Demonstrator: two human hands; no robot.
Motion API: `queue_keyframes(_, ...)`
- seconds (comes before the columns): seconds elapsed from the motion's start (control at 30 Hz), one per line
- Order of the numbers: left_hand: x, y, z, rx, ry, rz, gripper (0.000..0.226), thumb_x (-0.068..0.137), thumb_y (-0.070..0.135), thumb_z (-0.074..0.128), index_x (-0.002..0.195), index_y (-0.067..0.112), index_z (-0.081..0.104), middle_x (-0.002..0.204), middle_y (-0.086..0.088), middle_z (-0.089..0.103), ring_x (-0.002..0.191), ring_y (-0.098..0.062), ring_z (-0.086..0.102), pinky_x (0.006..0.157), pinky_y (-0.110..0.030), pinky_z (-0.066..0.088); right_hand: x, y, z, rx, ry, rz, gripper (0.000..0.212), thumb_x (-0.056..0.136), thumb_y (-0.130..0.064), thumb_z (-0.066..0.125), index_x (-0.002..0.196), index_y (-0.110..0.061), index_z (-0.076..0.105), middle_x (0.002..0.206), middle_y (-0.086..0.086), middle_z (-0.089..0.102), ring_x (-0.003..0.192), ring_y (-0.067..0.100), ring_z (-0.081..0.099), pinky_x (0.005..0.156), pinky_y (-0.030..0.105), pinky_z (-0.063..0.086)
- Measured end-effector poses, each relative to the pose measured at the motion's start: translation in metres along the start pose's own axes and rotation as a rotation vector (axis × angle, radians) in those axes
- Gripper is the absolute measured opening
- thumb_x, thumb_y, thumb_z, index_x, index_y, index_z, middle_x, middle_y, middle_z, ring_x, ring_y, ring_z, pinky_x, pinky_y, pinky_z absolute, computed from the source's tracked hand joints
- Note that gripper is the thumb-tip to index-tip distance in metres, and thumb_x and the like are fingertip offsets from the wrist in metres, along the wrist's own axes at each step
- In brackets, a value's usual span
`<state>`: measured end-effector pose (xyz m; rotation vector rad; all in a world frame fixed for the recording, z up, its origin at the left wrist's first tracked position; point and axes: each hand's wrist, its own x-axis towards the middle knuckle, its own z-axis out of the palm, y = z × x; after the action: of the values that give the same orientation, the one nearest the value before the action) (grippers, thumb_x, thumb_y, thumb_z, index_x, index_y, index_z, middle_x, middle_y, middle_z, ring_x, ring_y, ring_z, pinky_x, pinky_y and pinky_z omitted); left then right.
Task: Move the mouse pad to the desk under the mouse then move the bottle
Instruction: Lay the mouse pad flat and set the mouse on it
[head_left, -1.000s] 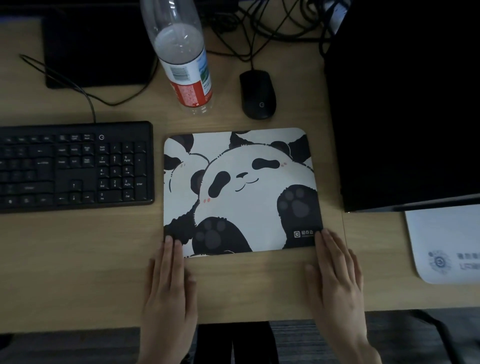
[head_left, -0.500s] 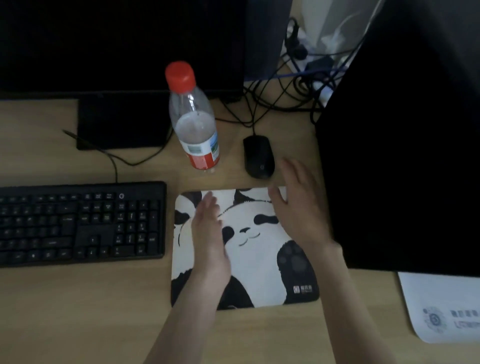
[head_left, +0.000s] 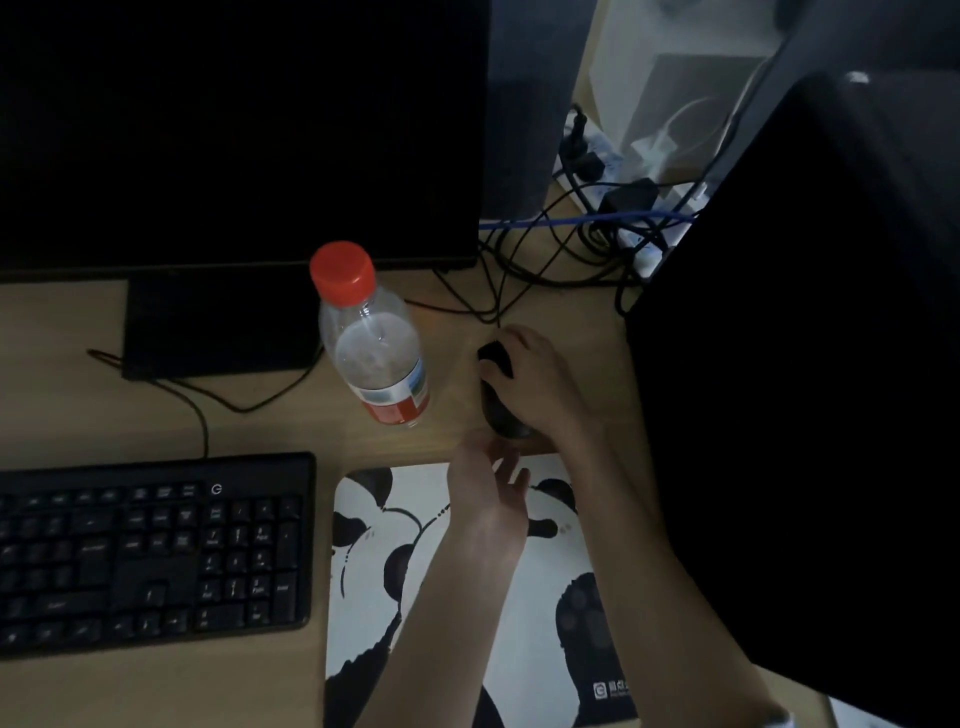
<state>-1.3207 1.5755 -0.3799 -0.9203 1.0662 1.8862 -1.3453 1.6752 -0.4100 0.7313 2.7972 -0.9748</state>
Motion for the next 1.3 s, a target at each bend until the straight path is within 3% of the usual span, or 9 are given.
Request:
queue_keyframes(0.1,0.006,0.001,0.006,0.019,0.002,0.031,0.045,0.088,0.005,0.038,0.133,-0.001,0.036,0.125,-0.022,0.054,0.108,-0.029,0.052,0.095,-0.036,0.036,0.003,0.003,0.001,0.058,0.041,0.003,0.049,0.093,-0.029,0.042,0.136,-0.007,0.033,0.146,0.013,0.033,0.133,0.025,0.027,0.107,0.033,0.024)
queue_keyframes(0.2,0.011,0.002,0.008,-0.03,0.004,0.05,0.044,0.091,0.006,0.036,0.134,-0.002,0.034,0.141,-0.023,0.042,0.128,-0.032,0.042,0.098,-0.034,0.036,0.002,0.005,0.004,0.084,0.069,0.006,0.047,0.092,-0.028,0.042,0.133,-0.006,0.037,0.14,0.013,0.038,0.127,0.025,0.03,0.101,0.032,0.03)
queue_keyframes(0.33,0.009,-0.001,0.004,-0.052,0.041,0.09,0.048,0.091,0.002,0.032,0.136,-0.005,0.017,0.146,-0.029,0.019,0.133,-0.029,0.036,0.108,-0.031,0.028,-0.005,0.006,0.005,0.123,0.087,0.02,0.046,0.092,-0.028,0.042,0.133,-0.007,0.04,0.136,0.012,0.04,0.124,0.024,0.031,0.097,0.03,0.032)
queue_keyframes(0.43,0.001,-0.004,-0.004,0.018,0.036,0.079,0.042,0.092,0.003,0.033,0.133,-0.009,0.031,0.139,-0.032,0.037,0.113,-0.026,0.054,0.105,-0.03,0.032,-0.015,0.003,0.005,0.139,0.108,0.023,0.045,0.092,-0.029,0.042,0.132,-0.008,0.04,0.136,0.011,0.041,0.124,0.022,0.031,0.094,0.028,0.031)
queue_keyframes(0.5,-0.01,-0.006,-0.013,0.043,0.024,0.077,0.03,0.091,0.005,0.038,0.116,-0.005,0.052,0.108,-0.021,0.06,0.101,-0.026,0.056,0.095,-0.031,0.041,-0.026,0.0,0.005,0.145,0.126,0.017,0.045,0.092,-0.029,0.042,0.132,-0.008,0.04,0.135,0.011,0.041,0.124,0.022,0.031,0.094,0.028,0.03)
queue_keyframes(0.57,-0.023,-0.009,-0.024,0.055,0.026,0.079,0.021,0.089,0.007,0.044,0.101,0.002,0.059,0.091,-0.011,0.061,0.089,-0.019,0.057,0.089,-0.029,0.045,-0.04,-0.004,0.006,0.138,0.14,0.006,0.044,0.093,-0.029,0.042,0.132,-0.008,0.041,0.135,0.011,0.041,0.124,0.021,0.031,0.094,0.027,0.03)
queue_keyframes(0.77,-0.057,-0.025,-0.072,0.03,0.094,0.086,0.017,0.088,0.007,0.046,0.084,0.005,0.063,0.092,-0.011,0.063,0.094,-0.021,0.058,0.091,-0.031,0.045,-0.092,-0.019,0.022,0.166,0.064,-0.054,0.041,0.094,-0.03,0.039,0.131,-0.012,0.043,0.133,0.006,0.043,0.124,0.016,0.032,0.093,0.02,0.026)
queue_keyframes(1.0,-0.071,-0.041,-0.12,-0.011,0.111,0.042,0.017,0.087,0.007,0.046,0.095,0.002,0.06,0.101,-0.015,0.062,0.098,-0.021,0.057,0.09,-0.033,0.039,-0.135,-0.02,0.044,0.171,0.021,-0.081,0.037,0.095,-0.024,0.037,0.13,-0.015,0.046,0.131,0.002,0.048,0.122,0.013,0.034,0.085,0.006,0.017)
queue_keyframes(1.3,-0.076,-0.041,-0.134,-0.014,0.096,-0.006,0.018,0.088,0.005,0.043,0.086,-0.002,0.059,0.095,-0.016,0.061,0.092,-0.023,0.056,0.093,-0.036,0.039,-0.147,-0.016,0.05,0.054,-0.04,-0.069,0.037,0.095,-0.025,0.036,0.129,-0.017,0.045,0.136,-0.001,0.045,0.127,0.015,0.029,0.1,0.022,0.021)
